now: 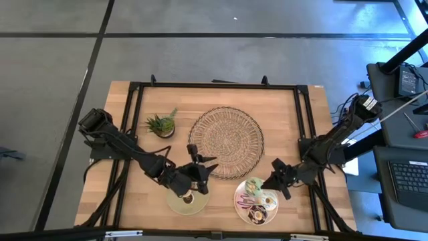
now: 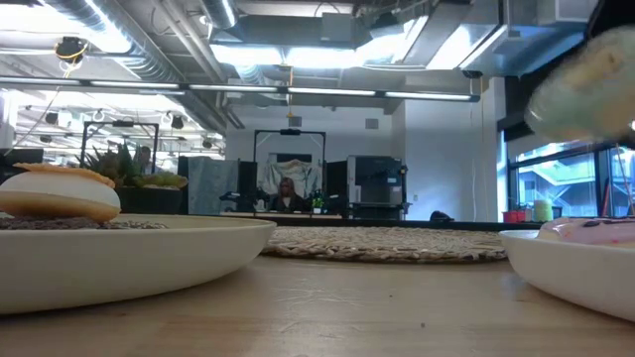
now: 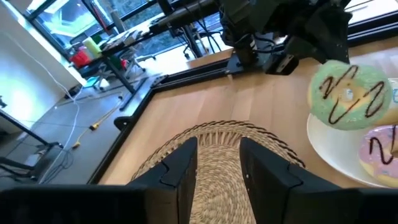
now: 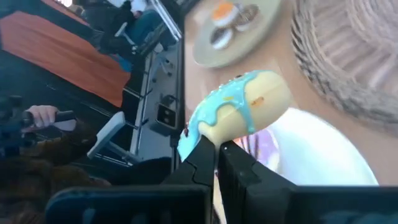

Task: Pick & Place donuts
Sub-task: Put the big light green donut on the white plate, then return to Home Position

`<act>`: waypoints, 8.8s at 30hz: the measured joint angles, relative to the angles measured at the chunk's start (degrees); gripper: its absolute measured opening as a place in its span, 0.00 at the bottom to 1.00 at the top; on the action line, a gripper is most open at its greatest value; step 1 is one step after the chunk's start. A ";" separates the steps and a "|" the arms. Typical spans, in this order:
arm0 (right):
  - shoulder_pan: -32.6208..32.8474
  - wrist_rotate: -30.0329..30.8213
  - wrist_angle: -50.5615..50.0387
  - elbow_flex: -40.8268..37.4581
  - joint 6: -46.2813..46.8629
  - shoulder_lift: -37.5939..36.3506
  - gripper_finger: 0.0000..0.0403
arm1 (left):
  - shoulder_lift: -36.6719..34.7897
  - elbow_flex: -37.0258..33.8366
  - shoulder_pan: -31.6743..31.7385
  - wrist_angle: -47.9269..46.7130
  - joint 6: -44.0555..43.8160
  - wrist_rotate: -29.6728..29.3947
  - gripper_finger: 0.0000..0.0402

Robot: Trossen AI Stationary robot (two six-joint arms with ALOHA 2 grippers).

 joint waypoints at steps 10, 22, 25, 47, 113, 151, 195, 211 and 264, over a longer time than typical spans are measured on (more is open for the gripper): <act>2.95 3.44 3.09 -0.85 3.17 3.33 0.03 | 0.00 0.00 1.31 -0.02 -0.14 1.69 0.29; 4.08 5.11 9.73 -0.76 7.98 13.57 0.04 | 0.00 0.00 1.31 -0.04 -0.13 2.81 0.29; 4.08 4.87 10.49 -0.76 9.43 15.40 0.05 | 0.00 0.00 1.31 -0.04 -0.12 2.81 0.29; 4.03 0.50 7.70 -0.74 14.08 16.15 0.06 | 0.00 0.00 1.33 -0.52 0.04 2.80 0.29; -0.56 1.02 -6.77 -0.70 3.26 -1.75 0.41 | -0.04 0.02 3.62 -6.24 -6.15 10.80 0.28; -4.15 -8.78 -44.77 33.97 -36.30 23.76 0.41 | -0.04 0.02 6.93 -7.30 -10.43 22.30 0.28; -3.16 2.71 -47.19 36.11 -26.83 24.85 0.02 | -0.02 0.02 6.93 -9.11 -9.54 21.78 0.28; -3.05 1.19 -46.27 36.00 -25.12 30.47 0.06 | 0.00 0.02 6.93 -9.29 -10.00 22.80 0.28; -12.05 -11.28 -20.76 1.29 -40.69 -25.87 0.45 | -35.42 -40.86 9.48 23.13 -15.47 35.50 0.28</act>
